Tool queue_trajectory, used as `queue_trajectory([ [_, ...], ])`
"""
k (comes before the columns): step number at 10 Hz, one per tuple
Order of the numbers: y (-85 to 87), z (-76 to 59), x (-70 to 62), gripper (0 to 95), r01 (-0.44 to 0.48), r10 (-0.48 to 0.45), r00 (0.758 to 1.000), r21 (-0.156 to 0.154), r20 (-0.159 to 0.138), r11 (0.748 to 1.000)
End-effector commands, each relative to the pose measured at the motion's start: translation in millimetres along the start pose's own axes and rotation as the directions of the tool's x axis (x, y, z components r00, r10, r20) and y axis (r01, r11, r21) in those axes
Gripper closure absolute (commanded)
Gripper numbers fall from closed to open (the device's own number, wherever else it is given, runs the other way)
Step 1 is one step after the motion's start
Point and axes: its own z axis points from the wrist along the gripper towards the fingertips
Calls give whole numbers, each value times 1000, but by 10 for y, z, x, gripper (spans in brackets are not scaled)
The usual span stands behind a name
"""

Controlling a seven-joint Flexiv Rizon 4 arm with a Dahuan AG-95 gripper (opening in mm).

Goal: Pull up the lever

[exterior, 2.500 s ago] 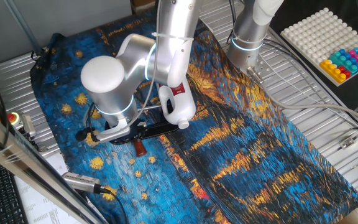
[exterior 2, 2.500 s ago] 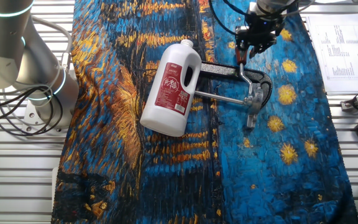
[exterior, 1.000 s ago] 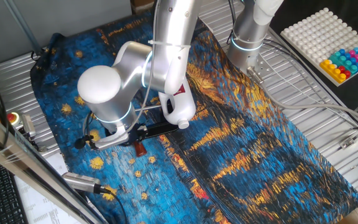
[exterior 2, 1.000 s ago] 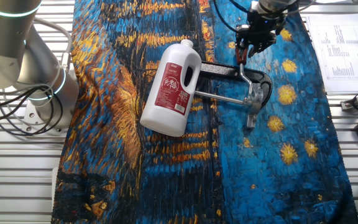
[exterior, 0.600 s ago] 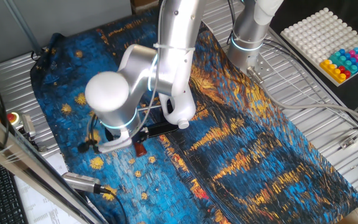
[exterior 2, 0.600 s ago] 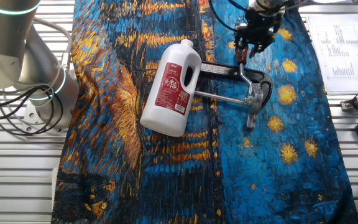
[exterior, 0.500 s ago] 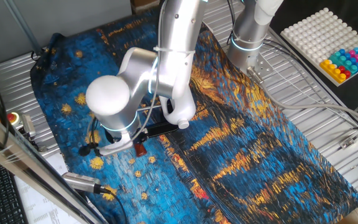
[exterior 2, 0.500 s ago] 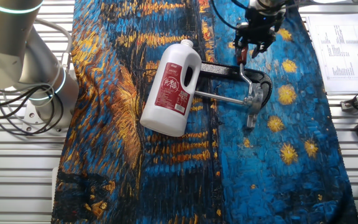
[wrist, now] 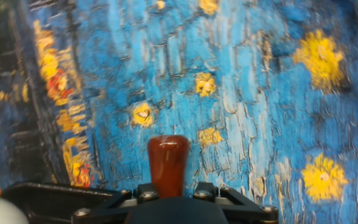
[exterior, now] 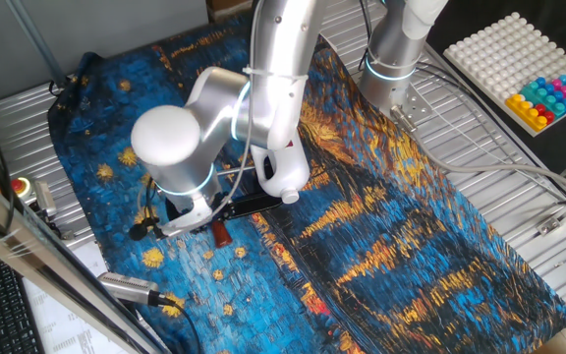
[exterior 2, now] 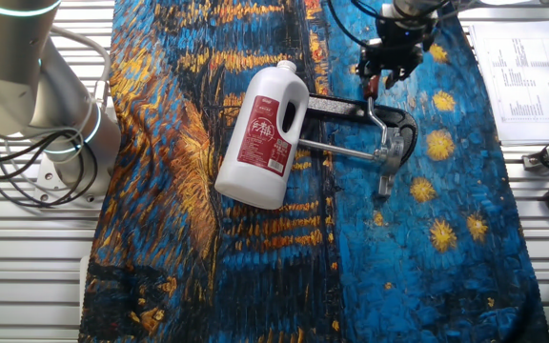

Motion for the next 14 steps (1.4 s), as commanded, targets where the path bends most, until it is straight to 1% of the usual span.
queue_trajectory([
  [1,39,39,1,570,-20,20,1000,7,-6,1000],
  [4,48,100,-53,570,-34,34,999,11,-13,999],
  [5,48,127,-90,570,-41,41,999,13,-14,999],
  [7,43,158,-82,570,-43,43,999,14,-24,999],
  [9,40,186,-73,570,-63,63,998,15,-18,998],
  [14,46,195,-68,570,-92,93,996,15,-20,996],
])
